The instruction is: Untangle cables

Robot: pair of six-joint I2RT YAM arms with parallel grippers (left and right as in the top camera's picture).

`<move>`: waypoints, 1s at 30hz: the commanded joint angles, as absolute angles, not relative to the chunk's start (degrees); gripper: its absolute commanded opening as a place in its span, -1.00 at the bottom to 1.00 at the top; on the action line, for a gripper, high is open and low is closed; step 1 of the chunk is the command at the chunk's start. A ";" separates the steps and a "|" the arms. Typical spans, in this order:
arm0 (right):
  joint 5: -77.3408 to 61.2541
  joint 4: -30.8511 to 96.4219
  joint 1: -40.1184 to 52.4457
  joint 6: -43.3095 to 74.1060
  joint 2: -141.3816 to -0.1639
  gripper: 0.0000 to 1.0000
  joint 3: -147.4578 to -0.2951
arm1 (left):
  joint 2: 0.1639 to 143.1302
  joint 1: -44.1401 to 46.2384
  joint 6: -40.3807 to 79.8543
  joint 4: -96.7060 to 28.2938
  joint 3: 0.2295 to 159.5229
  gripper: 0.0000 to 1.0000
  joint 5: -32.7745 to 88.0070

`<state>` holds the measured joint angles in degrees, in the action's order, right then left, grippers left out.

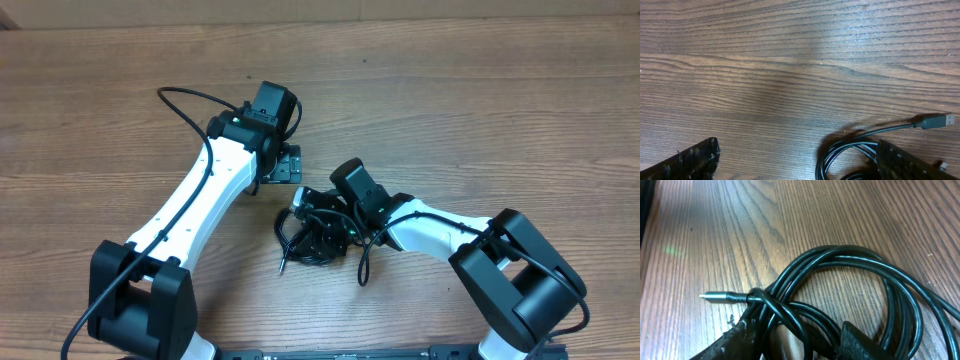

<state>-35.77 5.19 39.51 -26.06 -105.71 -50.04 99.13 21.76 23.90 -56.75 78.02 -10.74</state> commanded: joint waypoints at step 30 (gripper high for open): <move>-40.53 4.97 39.79 -32.05 -106.80 0.11 -48.82 | 99.33 21.74 24.91 -57.14 77.62 1.00 -9.04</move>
